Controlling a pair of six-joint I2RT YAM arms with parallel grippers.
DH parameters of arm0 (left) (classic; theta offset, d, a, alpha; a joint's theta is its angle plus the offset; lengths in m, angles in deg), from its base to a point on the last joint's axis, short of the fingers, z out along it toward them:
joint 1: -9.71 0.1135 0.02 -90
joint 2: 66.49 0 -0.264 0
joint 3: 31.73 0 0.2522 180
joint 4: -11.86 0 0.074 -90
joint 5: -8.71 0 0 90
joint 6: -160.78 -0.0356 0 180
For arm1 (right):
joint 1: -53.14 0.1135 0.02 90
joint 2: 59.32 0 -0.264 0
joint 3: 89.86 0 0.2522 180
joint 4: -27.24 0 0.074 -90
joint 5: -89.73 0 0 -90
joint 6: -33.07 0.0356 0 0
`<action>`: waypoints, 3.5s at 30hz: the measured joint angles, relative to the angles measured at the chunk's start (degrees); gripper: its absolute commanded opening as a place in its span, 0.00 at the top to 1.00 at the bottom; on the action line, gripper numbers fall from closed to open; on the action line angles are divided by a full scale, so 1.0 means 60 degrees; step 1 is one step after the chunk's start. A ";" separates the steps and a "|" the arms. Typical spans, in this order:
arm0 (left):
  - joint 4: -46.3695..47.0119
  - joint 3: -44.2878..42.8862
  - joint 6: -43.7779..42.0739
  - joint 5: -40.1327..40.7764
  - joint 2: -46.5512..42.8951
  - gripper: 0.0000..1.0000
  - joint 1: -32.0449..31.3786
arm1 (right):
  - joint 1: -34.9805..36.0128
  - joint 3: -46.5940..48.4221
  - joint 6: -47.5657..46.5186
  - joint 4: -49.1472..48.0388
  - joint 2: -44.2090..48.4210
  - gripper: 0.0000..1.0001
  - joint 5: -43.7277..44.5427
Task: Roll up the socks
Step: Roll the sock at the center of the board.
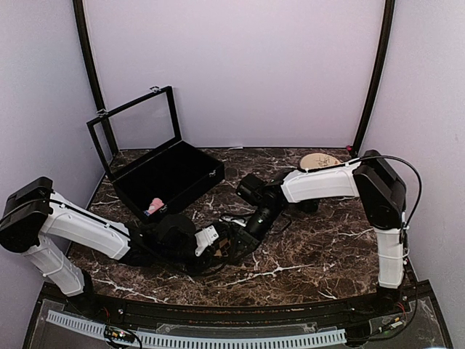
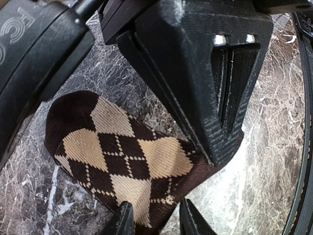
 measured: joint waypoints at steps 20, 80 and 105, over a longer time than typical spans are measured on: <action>0.0051 -0.0095 -0.0102 -0.0685 0.0375 1.00 0.0000 | -0.0135 0.0361 0.0015 0.0233 -0.0237 0.94 0.0339; -0.2787 -0.2000 0.1843 -0.4798 0.1690 1.00 0.1974 | 0.1075 -0.5042 0.1253 -0.5023 0.4069 0.74 0.8145; -0.4360 -0.2350 0.2867 -0.6823 0.2149 1.00 0.2874 | 0.4608 -0.5129 -0.0670 -0.6211 0.3865 0.54 1.1340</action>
